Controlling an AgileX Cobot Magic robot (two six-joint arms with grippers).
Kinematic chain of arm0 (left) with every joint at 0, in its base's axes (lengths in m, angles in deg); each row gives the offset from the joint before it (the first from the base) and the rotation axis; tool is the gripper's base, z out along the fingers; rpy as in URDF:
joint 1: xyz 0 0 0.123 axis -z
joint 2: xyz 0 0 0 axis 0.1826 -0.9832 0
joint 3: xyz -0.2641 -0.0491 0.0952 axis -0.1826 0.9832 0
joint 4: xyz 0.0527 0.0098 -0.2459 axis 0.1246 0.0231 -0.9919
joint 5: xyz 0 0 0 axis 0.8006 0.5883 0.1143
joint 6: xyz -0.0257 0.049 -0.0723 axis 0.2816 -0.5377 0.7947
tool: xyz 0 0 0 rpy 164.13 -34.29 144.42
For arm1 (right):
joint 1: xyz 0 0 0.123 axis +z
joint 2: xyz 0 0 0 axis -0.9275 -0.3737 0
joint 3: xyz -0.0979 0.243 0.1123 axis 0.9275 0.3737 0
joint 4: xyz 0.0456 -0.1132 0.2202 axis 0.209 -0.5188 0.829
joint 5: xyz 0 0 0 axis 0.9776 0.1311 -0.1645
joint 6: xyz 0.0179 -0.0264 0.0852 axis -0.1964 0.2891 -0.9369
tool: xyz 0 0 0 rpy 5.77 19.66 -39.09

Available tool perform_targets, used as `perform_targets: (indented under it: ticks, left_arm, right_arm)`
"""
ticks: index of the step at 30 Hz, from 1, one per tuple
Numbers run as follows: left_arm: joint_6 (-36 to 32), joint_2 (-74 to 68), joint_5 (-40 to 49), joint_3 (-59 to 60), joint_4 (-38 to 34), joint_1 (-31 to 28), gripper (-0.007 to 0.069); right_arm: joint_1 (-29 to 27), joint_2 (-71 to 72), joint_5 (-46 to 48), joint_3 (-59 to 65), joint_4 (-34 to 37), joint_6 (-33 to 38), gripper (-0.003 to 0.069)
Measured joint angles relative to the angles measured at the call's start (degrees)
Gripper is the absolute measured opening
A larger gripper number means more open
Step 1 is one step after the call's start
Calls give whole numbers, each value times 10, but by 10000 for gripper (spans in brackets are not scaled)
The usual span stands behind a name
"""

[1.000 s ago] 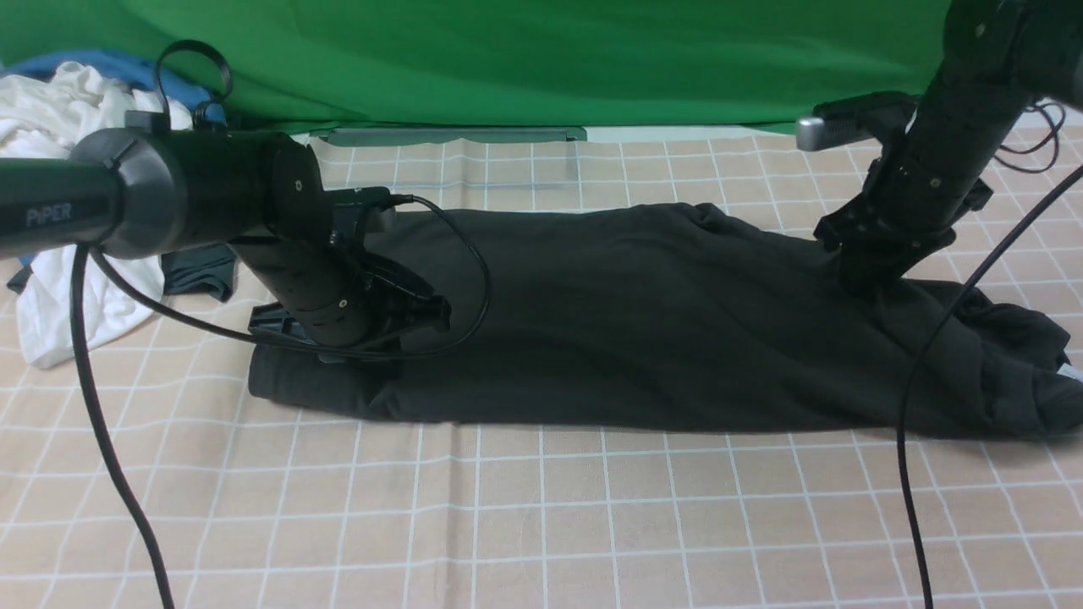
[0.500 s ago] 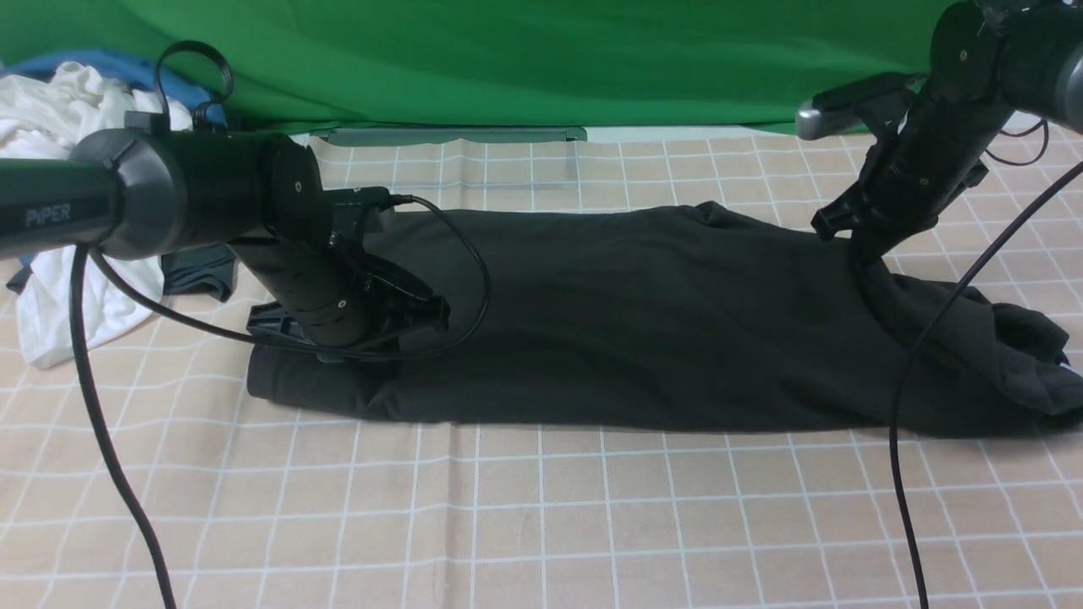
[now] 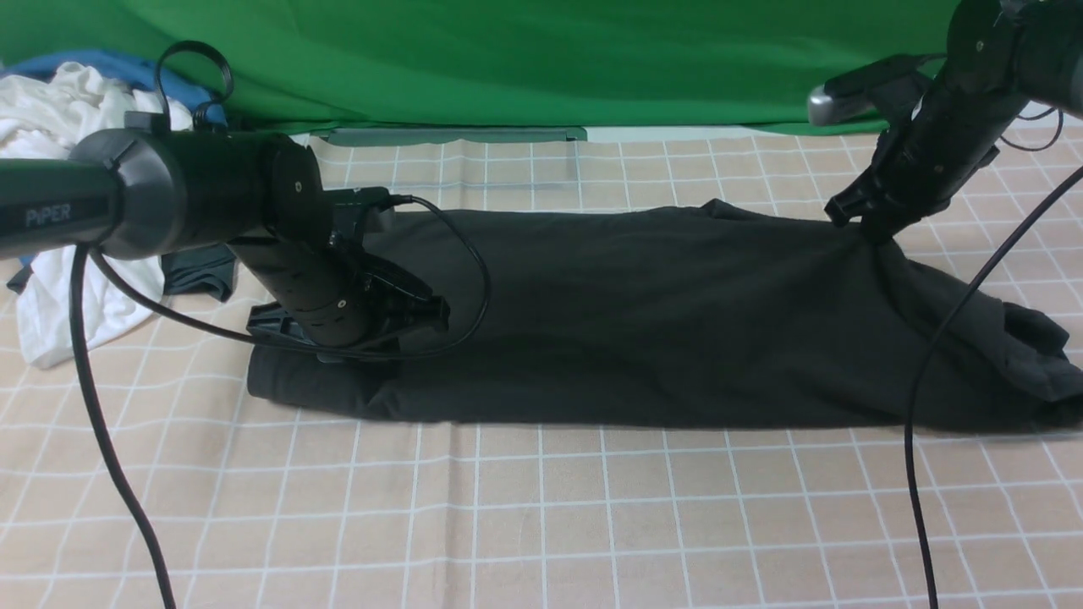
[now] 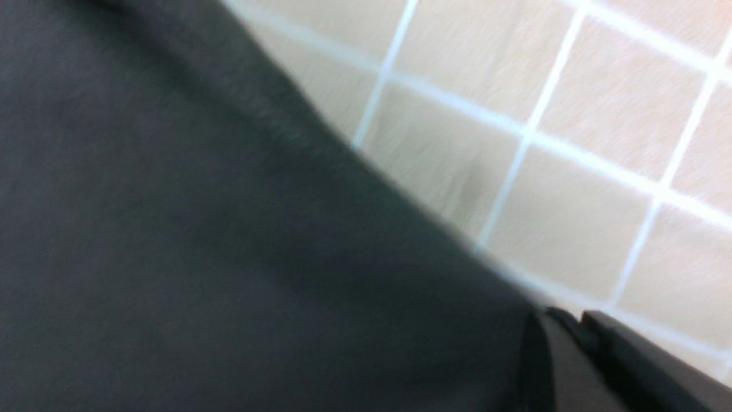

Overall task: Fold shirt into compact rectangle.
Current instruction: 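Pull the folded dark garment lengthwise by its ends to straighten it flat on the table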

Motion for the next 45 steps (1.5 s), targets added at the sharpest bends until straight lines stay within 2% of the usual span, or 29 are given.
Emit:
perform_targets:
  ticks: [1, 3, 4, 6, 9, 12, 14, 15, 16, 19, 23, 27, 31, 32, 33, 34, 37, 41, 45]
  left_arm:
    - [0, 0, 0, 0, 1, 0, 19]
    - [0, 0, 2, 0, 1, 0, 19]
    - [0, 1, 3, 0, 2, 0, 19]
    - [0, 0, 3, 0, 2, 0, 19]
    - [0, 0, 3, 0, 4, 0, 19]
    - [-8, 0, 4, 0, 4, 0, 19]
    - [-21, 0, 9, 0, -1, 0, 19]
    - [-26, 0, 13, 0, -4, -1, 19]
    - [-31, 0, 15, 0, -7, -2, 19]
    - [-41, 4, 22, 0, -12, -4, 19]
    - [-46, 24, 46, 3, -11, -4, 19]
    - [-49, 59, 63, 3, -12, -4, 19]
    - [-49, 64, 64, 3, -14, -4, 19]
    - [-51, 58, 59, 3, -12, -4, 19]
    - [-51, 56, 57, 3, -12, -4, 19]
    - [-51, 46, 51, 3, -10, -5, 19]
    - [-51, 24, 45, 3, -9, -5, 19]
    - [-51, 8, 38, 2, -10, -5, 19]
    - [-51, 6, 37, 2, -10, -5, 19]
  right_arm:
    - [-1, 0, -8, 0, -10, -1, 126]
    - [-4, 0, -10, -6, -34, -19, 227]
    - [-4, 0, -6, -8, -38, -21, 247]
    - [-6, 1, 47, -35, -47, -36, 332]
    - [-6, 12, 140, -66, -48, -54, 365]
    - [-7, 29, 169, -74, -46, -63, 348]
    - [-7, 57, 178, -65, -39, -65, 264]
    - [-7, 78, 178, -46, -38, -66, 178]
    - [-7, 90, 179, -27, -37, -66, 133]
    - [-8, 134, 182, 52, -36, -65, 41]
    - [-25, 184, 184, 154, -34, -69, 37]
    - [-77, 215, 166, 259, -33, -111, 42]
    - [-129, 219, 141, 317, -33, -141, 119]
    - [-148, 219, 120, 335, -33, -148, 187]
    - [-150, 219, 116, 337, -33, -148, 209]
    - [-162, 219, 87, 352, -28, -152, 292]
    - [-175, 215, 50, 361, -15, -149, 440]
    - [-176, 203, 14, 361, 3, -138, 505]
    - [-176, 181, -16, 361, 42, -116, 517]
